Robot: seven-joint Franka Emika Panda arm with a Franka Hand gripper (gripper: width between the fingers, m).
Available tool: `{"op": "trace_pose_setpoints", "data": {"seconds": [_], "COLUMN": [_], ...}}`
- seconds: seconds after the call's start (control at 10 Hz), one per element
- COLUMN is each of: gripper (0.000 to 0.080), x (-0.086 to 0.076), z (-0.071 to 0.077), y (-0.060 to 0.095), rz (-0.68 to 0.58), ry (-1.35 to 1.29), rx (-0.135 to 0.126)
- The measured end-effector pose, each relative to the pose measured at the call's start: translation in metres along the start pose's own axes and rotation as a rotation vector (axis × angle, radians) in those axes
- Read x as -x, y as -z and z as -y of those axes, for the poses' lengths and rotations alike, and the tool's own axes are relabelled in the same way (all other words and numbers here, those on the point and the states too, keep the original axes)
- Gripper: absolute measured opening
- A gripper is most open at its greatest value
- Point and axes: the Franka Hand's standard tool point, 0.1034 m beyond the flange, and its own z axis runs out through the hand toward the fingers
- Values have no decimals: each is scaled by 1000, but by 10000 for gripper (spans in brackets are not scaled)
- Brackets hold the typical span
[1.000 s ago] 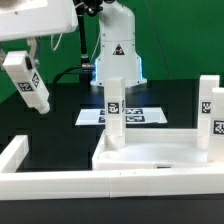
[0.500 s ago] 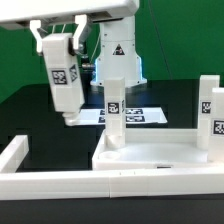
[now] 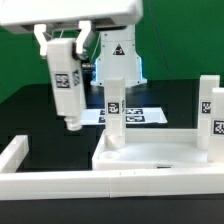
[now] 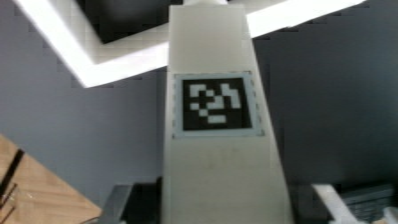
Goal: Assemble desk
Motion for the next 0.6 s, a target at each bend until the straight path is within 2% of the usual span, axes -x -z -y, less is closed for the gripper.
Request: {"op": "trace_pose_setpoints", "data": {"seconds": [0.2, 0.6], "gripper": [288, 288], "x": [8, 20], "z": [-2, 2], "y": [-14, -25], "rz": [8, 30], "ry": [11, 27], "rx": [19, 25]}}
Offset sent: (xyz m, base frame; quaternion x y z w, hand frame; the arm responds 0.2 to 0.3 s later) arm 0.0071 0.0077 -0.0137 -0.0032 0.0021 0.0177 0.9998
